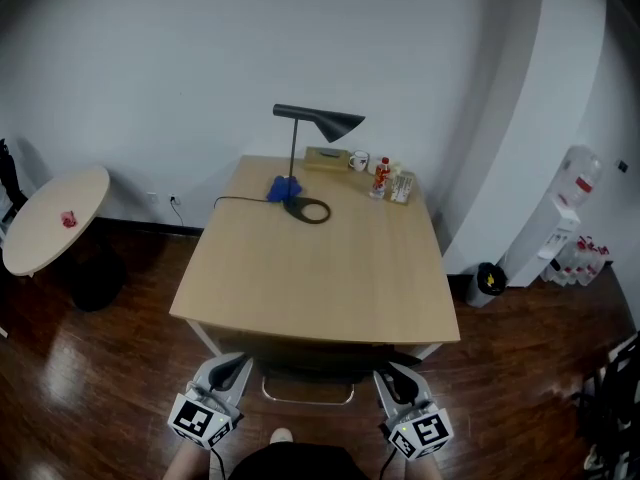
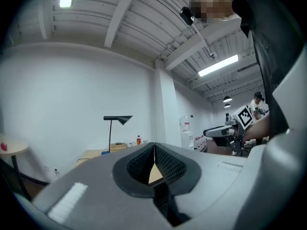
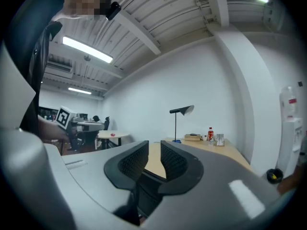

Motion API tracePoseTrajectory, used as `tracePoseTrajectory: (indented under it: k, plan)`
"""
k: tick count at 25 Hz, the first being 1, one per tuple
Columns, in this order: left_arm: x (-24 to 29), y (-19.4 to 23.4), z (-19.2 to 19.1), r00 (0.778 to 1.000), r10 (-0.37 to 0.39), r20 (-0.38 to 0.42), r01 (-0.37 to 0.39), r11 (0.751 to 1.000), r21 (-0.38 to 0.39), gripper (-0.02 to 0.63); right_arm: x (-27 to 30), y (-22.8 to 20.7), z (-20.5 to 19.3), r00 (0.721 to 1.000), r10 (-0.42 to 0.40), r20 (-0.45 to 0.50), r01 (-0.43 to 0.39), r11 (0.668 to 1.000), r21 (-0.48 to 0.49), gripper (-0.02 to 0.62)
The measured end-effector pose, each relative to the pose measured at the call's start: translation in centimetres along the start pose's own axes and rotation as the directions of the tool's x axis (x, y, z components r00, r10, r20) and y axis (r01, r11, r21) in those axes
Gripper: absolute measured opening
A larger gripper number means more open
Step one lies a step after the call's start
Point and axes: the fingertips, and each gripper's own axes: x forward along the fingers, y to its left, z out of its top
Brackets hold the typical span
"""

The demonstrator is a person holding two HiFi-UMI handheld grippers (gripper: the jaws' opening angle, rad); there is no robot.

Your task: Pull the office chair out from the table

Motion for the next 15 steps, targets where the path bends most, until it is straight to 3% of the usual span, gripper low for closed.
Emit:
tracePoseTrajectory:
  k: [2,3,5,6,7,9,12,15]
  plan:
    - [1.1,-0.5,-0.1,0.996,-0.077,-0.045,0.081,0.992,0.100,0.004,1.0,0.6,-0.5,0.998,0.041,-0.049,-0.044,0.997,-0.065,0.151]
    - [1.7,-1.1,-0.1,0.990,-0.123,-0.069,0.133,0.976,0.174,0.005,1.5,0.8,-0.8,0.995,0.057,-0.078,-0.065,0.993,-0.102,0.182]
    - [2.5,-2.4,-0.5,0.970,-0.201,-0.140,0.236,0.918,0.317,0.030,2.3,1.4,-1.4,0.986,0.092,-0.136,-0.114,0.980,-0.164,0.242]
    - [2.8,-3.0,-1.1,0.955,-0.230,-0.186,0.284,0.888,0.361,0.086,2.7,1.7,-1.7,0.980,0.112,-0.164,-0.143,0.971,-0.193,0.272]
    - [2.9,-3.4,-1.9,0.939,-0.253,-0.233,0.328,0.861,0.389,0.144,3.0,2.1,-2.1,0.973,0.128,-0.190,-0.170,0.959,-0.225,0.292]
    - [3.3,-3.9,-3.8,0.900,-0.277,-0.337,0.410,0.801,0.436,0.193,3.6,2.6,-3.1,0.957,0.143,-0.253,-0.221,0.924,-0.311,0.315]
    - [3.8,-3.6,-7.0,0.830,-0.255,-0.497,0.511,0.706,0.491,0.280,4.6,2.8,-5.2,0.917,0.124,-0.380,-0.293,0.855,-0.428,0.333]
    - [4.3,-3.1,-8.8,0.789,-0.220,-0.574,0.553,0.662,0.506,0.296,5.2,2.4,-6.9,0.875,0.083,-0.476,-0.347,0.793,-0.500,0.344]
